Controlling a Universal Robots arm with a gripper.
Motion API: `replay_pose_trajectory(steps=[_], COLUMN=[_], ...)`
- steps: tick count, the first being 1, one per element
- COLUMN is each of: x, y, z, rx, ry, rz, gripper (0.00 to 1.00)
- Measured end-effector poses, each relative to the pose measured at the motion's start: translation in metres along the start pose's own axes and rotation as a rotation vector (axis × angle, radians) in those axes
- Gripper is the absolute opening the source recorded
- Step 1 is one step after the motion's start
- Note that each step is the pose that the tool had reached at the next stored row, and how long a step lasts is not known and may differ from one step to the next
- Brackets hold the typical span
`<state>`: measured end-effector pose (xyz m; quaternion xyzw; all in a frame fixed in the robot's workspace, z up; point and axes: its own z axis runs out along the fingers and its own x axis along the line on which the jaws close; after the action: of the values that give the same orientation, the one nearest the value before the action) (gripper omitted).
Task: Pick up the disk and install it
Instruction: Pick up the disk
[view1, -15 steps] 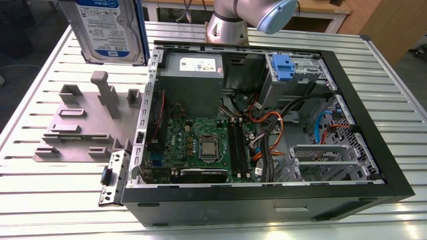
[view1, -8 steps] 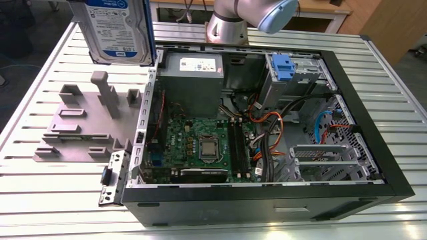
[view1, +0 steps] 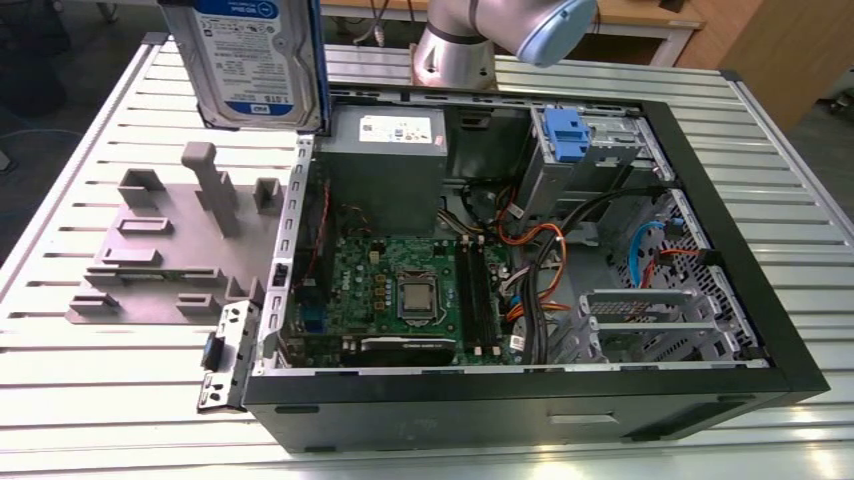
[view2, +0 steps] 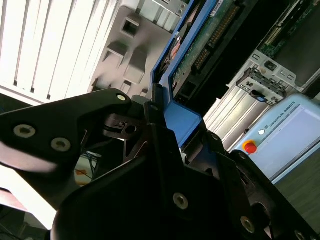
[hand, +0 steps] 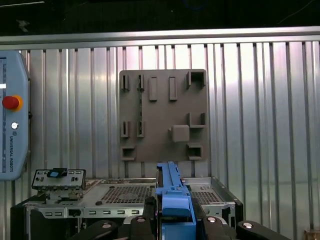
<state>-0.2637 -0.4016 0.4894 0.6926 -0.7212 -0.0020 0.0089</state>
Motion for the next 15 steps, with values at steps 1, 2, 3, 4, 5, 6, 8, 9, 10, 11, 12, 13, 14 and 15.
replay_pose_trajectory(steps=[1, 2, 3, 4, 5, 6, 8, 9, 10, 11, 12, 13, 14, 15], x=[-0.0001, -0.0002, -0.0002, -0.0003, -0.0004, -0.0004, -0.0006, -0.0007, -0.0007, -0.0008, -0.0009, -0.0009, -0.001, -0.0011], y=[-0.002, -0.0039, -0.0059, -0.0078, -0.0097, -0.0115, -0.015, -0.0167, -0.0185, -0.0203, -0.022, -0.0237, -0.0256, -0.0274], z=[0.0, 0.0, -0.0001, -0.0001, -0.0001, -0.0001, -0.0001, -0.0002, -0.0002, -0.0002, -0.0003, -0.0003, -0.0003, -0.0003], rx=[0.0, 0.0001, 0.0, 0.0, 0.0, 0.0001, 0.0001, 0.0, 0.0, 0.0, 0.0, 0.0, 0.0, 0.0], ry=[0.0, 0.0, 0.0, 0.0, 0.0, 0.0, -0.0001, 0.0, 0.0, 0.0, 0.0, 0.0, 0.0, 0.0], rz=[0.0, 0.0, 0.0, 0.0, 0.0, 0.0, 0.0, 0.0, 0.0, 0.0, 0.0, 0.0, 0.0, 0.0], gripper=[0.37, 0.37, 0.37, 0.37, 0.37, 0.37, 0.37, 0.37, 0.37, 0.37, 0.37, 0.37, 0.37, 0.37])
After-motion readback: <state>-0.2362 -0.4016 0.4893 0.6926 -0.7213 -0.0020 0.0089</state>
